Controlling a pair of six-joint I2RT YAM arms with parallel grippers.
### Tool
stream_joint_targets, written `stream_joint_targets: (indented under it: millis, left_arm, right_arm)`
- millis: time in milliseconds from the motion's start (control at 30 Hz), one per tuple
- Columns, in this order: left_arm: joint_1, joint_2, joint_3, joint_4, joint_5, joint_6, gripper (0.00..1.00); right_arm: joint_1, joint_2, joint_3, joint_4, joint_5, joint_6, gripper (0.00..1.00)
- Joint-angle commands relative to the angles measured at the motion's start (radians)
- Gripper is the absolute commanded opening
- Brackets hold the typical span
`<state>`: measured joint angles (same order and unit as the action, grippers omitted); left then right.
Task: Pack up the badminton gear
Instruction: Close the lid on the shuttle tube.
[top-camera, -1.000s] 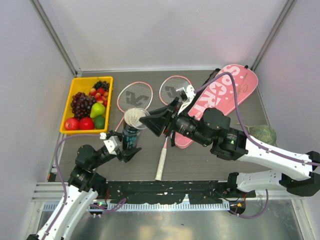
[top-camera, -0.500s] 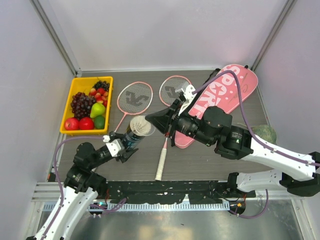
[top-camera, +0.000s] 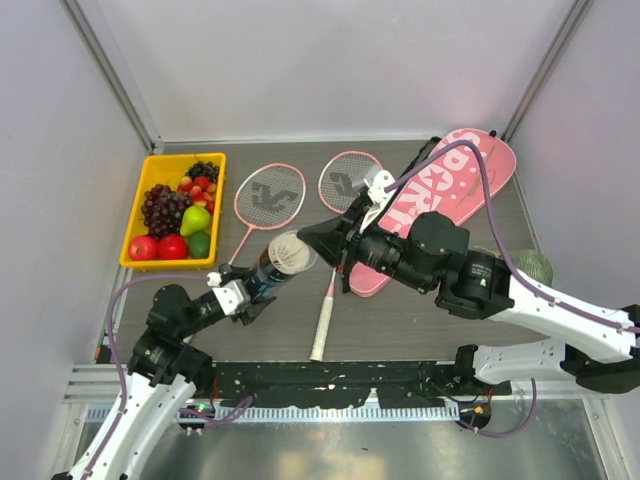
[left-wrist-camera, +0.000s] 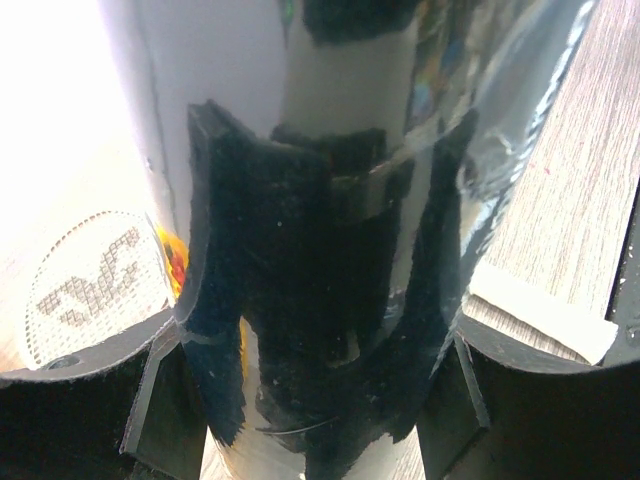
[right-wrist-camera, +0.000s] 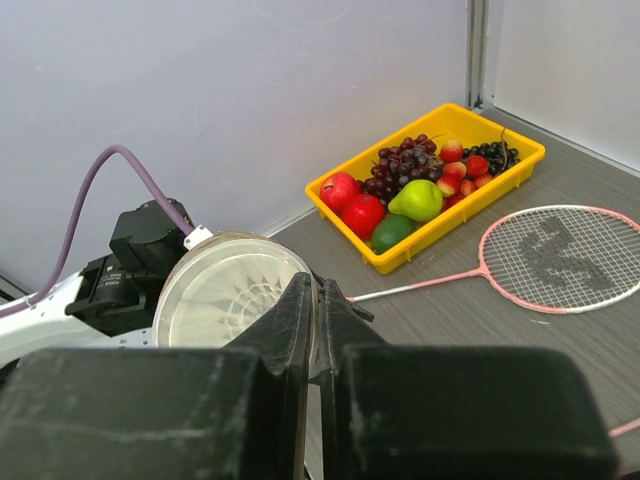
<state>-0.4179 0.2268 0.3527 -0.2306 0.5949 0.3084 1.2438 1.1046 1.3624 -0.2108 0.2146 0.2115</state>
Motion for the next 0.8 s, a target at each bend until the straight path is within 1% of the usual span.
stream_joint_targets:
  millis: [0, 133, 233, 467, 600, 767]
  left_arm:
    - [-0.005, 0.000, 0.054, 0.082, 0.023, 0.015, 0.00]
    - [-0.004, 0.006, 0.057, 0.082, 0.023, 0.014, 0.00]
    - [-0.005, 0.011, 0.060, 0.082, 0.023, 0.011, 0.00]
    - [-0.005, 0.025, 0.069, 0.089, 0.013, -0.023, 0.00]
    - [-0.004, 0.042, 0.078, 0.094, 0.019, -0.031, 0.00]
    - [-0.005, 0.051, 0.080, 0.100, 0.034, -0.040, 0.00]
  right_arm:
    - [0.003, 0.009, -0.026, 0.100, -0.003, 0.014, 0.06]
    - [0.005, 0.011, -0.071, 0.192, -0.004, 0.019, 0.06]
    - [0.006, 0.012, -0.091, 0.244, -0.017, -0.009, 0.05]
    - [0.009, 0.009, -0.137, 0.246, -0.030, -0.046, 0.06]
    - [0.013, 0.011, -0.144, 0.232, -0.004, -0.066, 0.05]
    - [0.029, 0.029, -0.131, 0.225, 0.074, -0.103, 0.06]
